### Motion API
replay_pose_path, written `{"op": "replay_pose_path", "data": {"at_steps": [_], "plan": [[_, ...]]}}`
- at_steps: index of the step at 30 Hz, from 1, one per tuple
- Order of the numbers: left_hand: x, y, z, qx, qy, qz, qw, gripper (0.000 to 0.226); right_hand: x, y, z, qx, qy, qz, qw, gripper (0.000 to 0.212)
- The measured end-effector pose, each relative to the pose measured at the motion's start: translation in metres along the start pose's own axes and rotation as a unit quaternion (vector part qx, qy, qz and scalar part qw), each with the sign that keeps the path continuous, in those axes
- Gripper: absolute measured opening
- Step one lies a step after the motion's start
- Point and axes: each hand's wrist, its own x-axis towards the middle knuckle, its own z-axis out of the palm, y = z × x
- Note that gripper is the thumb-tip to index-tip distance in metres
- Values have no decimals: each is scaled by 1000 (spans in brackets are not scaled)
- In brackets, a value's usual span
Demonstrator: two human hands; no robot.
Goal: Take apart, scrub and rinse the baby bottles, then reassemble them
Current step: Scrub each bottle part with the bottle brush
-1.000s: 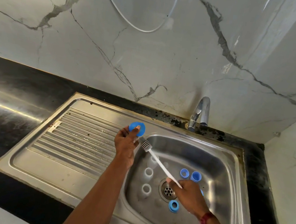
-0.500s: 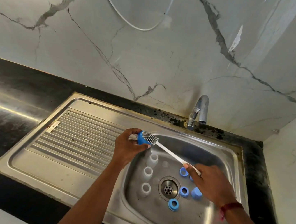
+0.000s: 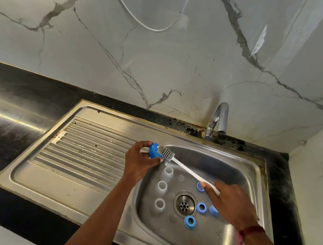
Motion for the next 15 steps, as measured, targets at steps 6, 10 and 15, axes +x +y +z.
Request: {"op": "replay_pose_path", "data": {"at_steps": [6,10,15], "plan": [[-10,7,3,-118,-88,-16,989,55,8,-12,-2,128,-21,45,991,59],[-9,10,-1,-221,-86,-36,971,51,4,-12,0,191,-16,60,980,58],[-9,4,-8,-359,-106,-102,922,54,-8,-4,9,190,-24,73,979,63]]}}
